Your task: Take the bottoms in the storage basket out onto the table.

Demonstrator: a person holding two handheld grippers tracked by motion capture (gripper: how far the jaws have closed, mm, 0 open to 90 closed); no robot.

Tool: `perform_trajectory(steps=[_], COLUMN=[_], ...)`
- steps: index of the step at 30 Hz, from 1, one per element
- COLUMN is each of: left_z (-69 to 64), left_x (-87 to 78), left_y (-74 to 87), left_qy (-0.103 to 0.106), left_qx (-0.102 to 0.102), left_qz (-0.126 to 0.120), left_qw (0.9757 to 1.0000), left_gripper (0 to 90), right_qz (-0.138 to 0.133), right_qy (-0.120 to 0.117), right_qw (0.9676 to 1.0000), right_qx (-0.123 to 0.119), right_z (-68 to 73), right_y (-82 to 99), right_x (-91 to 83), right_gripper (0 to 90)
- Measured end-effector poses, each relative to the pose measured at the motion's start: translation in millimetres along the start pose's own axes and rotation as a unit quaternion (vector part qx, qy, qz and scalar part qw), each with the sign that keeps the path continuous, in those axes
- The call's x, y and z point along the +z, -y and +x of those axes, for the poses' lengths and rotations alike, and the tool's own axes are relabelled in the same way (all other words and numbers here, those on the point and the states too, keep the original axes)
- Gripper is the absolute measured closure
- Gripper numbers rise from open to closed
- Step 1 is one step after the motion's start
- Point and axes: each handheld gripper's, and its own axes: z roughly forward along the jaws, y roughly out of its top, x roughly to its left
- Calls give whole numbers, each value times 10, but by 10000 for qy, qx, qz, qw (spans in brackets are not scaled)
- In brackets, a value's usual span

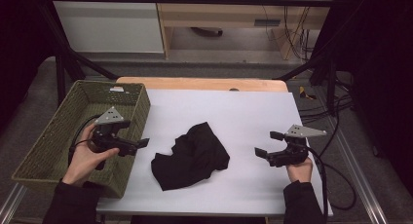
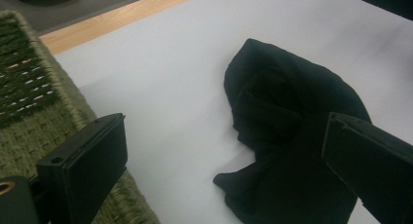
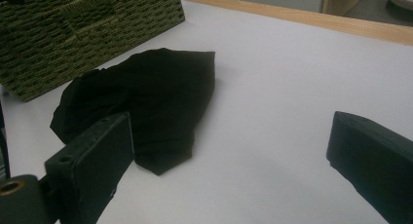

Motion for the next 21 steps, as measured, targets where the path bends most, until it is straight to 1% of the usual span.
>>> perform_trajectory(steps=[6, 11, 16, 21], left_z=[97, 147, 175, 189], left_x=[-43, -56, -62, -88], left_y=[52, 94, 112, 112], left_qy=[-50, -76, -70, -79], left_qx=[-119, -56, -95, -123], left_qz=[-29, -10, 18, -17], left_qw=[9999, 10000, 9999, 9999], left_gripper=[26, 26, 26, 26], right_qz=[7, 20, 33, 46], right_qy=[1, -2, -3, -2], right_qw=[10000, 10000, 10000, 10000], right_qx=[6, -9, -11, -8], right_z=[-1, -1, -2, -1], right_y=[1, 1, 2, 2], right_x=[0, -1, -2, 3], right_gripper=[38, 38, 38, 39])
